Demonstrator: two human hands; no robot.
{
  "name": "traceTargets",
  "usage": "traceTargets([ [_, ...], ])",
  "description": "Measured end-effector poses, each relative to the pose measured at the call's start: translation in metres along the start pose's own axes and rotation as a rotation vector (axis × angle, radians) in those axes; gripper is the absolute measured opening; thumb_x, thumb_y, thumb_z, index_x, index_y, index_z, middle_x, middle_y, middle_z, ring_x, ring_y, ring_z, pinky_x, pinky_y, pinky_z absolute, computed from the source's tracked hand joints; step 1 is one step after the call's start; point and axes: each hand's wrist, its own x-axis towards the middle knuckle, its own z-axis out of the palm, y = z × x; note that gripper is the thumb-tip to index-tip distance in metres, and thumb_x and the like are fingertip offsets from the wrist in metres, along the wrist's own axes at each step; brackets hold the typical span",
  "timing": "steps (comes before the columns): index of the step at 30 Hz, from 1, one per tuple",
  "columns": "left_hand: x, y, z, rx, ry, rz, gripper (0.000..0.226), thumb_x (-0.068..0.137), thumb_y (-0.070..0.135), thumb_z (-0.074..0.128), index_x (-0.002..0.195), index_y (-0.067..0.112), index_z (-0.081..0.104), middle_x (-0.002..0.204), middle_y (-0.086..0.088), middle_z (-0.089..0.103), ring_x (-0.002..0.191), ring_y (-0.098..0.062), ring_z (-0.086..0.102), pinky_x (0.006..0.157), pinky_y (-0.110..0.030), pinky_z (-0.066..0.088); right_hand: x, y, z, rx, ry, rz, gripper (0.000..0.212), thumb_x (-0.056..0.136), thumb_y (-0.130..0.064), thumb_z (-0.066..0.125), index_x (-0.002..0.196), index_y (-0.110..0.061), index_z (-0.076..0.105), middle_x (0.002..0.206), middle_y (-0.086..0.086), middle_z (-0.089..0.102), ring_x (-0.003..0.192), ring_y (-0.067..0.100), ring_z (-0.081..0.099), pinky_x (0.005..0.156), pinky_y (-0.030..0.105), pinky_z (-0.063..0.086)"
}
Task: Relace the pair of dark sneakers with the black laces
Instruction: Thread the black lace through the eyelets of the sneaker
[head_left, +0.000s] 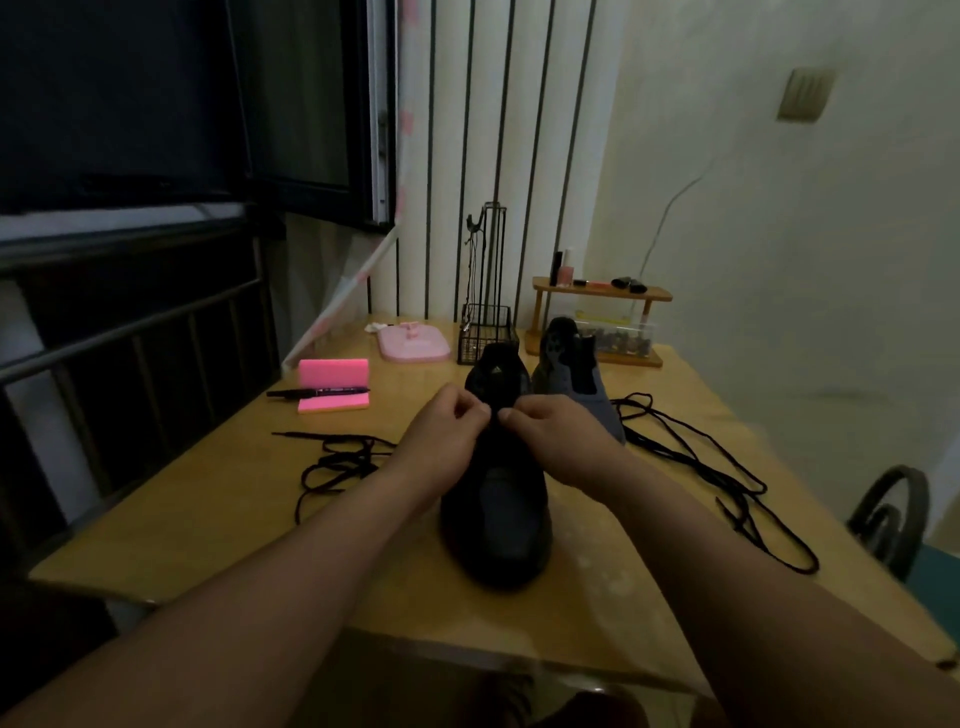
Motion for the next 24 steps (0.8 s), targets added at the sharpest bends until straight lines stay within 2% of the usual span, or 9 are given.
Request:
traceTargets([
  [3, 0.02, -0.005, 0.001, 0.041, 0.009, -0.022, 0.006, 0.106, 0.03, 0.053, 0.109, 0.026, 0.053, 0.1, -0.007, 0.063, 0.082, -0.02, 0.061, 0.067, -0.037, 0.049, 0.003, -0.006, -0.002, -0.166, -0.058, -0.117, 0.03, 0.107, -0.037, 0.053, 0.086, -0.02, 0.067, 0.079, 0.001, 0.063, 0.071, 0.015, 0.059, 0.066, 0.037, 0.048],
  [6, 0.03, -0.007, -0.001, -0.011, 0.003, -0.039, 0.012, 0.108, 0.026, 0.051, 0.119, 0.028, 0.049, 0.094, -0.006, 0.065, 0.072, -0.017, 0.063, 0.053, -0.03, 0.047, 0.003, -0.015, 0.004, -0.31, -0.051, -0.178, 0.031, 0.105, -0.037, 0.052, 0.076, -0.032, 0.06, 0.079, -0.003, 0.064, 0.073, 0.014, 0.062, 0.069, 0.043, 0.055],
  [9, 0.03, -0.009, -0.002, -0.026, 0.025, -0.005, 0.025, 0.107, 0.019, 0.052, 0.129, 0.03, 0.048, 0.086, -0.002, 0.062, 0.063, -0.01, 0.061, 0.047, -0.022, 0.045, 0.001, -0.01, -0.004, -0.158, -0.002, -0.015, 0.031, 0.102, -0.035, 0.055, 0.081, -0.018, 0.068, 0.081, 0.006, 0.068, 0.076, 0.022, 0.066, 0.07, 0.044, 0.055],
  [12, 0.032, -0.009, -0.006, 0.061, 0.005, 0.066, 0.046, 0.107, 0.014, 0.048, 0.144, 0.041, 0.047, 0.086, -0.001, 0.061, 0.062, -0.004, 0.06, 0.048, -0.015, 0.043, -0.001, 0.01, -0.02, -0.066, 0.148, 0.131, 0.037, 0.1, -0.033, 0.057, 0.077, -0.004, 0.064, 0.076, 0.015, 0.063, 0.071, 0.029, 0.062, 0.061, 0.036, 0.045],
  [14, 0.035, -0.006, -0.009, 0.168, -0.065, 0.117, 0.052, 0.107, 0.013, 0.044, 0.15, 0.043, 0.048, 0.096, -0.004, 0.068, 0.061, 0.003, 0.059, 0.05, -0.016, 0.042, -0.002, 0.02, -0.028, -0.056, 0.218, 0.18, 0.036, 0.099, -0.029, 0.056, 0.072, -0.006, 0.057, 0.069, 0.016, 0.053, 0.061, 0.029, 0.052, 0.059, 0.036, 0.036],
  [16, 0.039, -0.004, -0.011, 0.282, -0.133, 0.152, 0.055, 0.108, 0.016, 0.042, 0.154, 0.045, 0.043, 0.113, -0.001, 0.069, 0.078, 0.0, 0.063, 0.056, -0.016, 0.041, -0.003, 0.027, -0.028, -0.039, 0.183, 0.203, 0.035, 0.099, -0.026, 0.057, 0.069, -0.01, 0.053, 0.063, 0.008, 0.045, 0.055, 0.022, 0.042, 0.058, 0.034, 0.032],
  [18, 0.045, -0.001, -0.012, 0.334, -0.154, 0.17, 0.053, 0.108, 0.021, 0.041, 0.153, 0.049, 0.042, 0.108, 0.005, 0.063, 0.076, -0.001, 0.06, 0.062, -0.02, 0.046, -0.004, 0.029, -0.025, -0.084, 0.132, 0.197, 0.039, 0.1, -0.026, 0.058, 0.065, -0.013, 0.048, 0.06, 0.004, 0.044, 0.054, 0.02, 0.041, 0.056, 0.032, 0.032],
  [21, 0.051, -0.001, -0.013, 0.335, -0.148, 0.181, 0.034, 0.11, 0.036, 0.039, 0.141, 0.045, 0.049, 0.112, 0.008, 0.067, 0.09, -0.01, 0.066, 0.078, -0.037, 0.057, -0.005, 0.033, -0.019, -0.052, 0.073, 0.201, 0.038, 0.103, -0.028, 0.056, 0.071, -0.008, 0.058, 0.066, 0.009, 0.058, 0.059, 0.022, 0.054, 0.059, 0.034, 0.044],
  [24, 0.052, -0.003, -0.013, 0.354, -0.117, 0.17, 0.03, 0.105, 0.061, 0.04, 0.124, 0.04, 0.049, 0.104, 0.008, 0.066, 0.089, -0.011, 0.066, 0.072, -0.035, 0.054, -0.008, 0.044, -0.02, -0.115, -0.007, 0.315, 0.038, 0.104, -0.03, 0.054, 0.083, -0.002, 0.068, 0.072, 0.011, 0.066, 0.06, 0.022, 0.059, 0.054, 0.029, 0.044],
])
